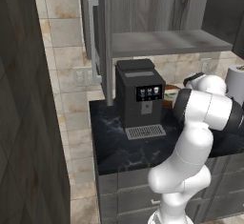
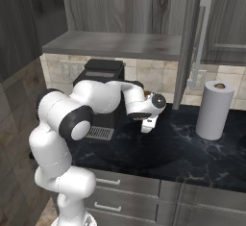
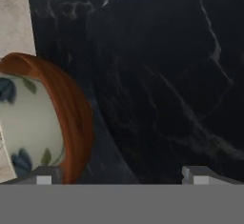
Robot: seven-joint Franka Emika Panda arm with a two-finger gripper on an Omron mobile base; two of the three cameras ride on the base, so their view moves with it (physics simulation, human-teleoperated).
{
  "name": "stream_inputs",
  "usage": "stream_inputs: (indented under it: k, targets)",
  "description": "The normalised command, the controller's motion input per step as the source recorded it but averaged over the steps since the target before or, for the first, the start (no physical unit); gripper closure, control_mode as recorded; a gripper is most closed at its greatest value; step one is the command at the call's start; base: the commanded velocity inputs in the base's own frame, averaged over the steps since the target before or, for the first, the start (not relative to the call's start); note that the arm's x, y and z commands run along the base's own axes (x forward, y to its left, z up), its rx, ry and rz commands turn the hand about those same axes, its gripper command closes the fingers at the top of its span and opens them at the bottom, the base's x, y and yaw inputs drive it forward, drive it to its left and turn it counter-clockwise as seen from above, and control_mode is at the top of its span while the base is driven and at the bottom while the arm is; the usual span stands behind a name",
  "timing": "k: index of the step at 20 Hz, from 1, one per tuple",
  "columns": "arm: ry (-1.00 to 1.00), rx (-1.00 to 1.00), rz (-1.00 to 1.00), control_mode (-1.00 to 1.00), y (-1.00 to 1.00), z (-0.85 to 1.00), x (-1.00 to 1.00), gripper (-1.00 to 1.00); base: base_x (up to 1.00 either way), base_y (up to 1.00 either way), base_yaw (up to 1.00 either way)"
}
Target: Pick up the bowls on the counter and stack them on top of one another in the open cabinet. Place the smaller bowl on top of the larger bowl.
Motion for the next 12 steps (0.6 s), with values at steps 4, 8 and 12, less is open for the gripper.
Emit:
stream_inputs:
  k: [4,8,12]
  targets:
    - [-0.03,0.0,0.0,-1.0,0.08,-0.12,0.04,-1.0,0.0,0.0,0.0]
    - [-0.03,0.0,0.0,-1.0,0.07,-0.05,0.09,-1.0,0.0,0.0,0.0]
    - [0.0,0.0,0.0,-1.0,0.11,-0.01,0.17,-1.0,0.0,0.0,0.0]
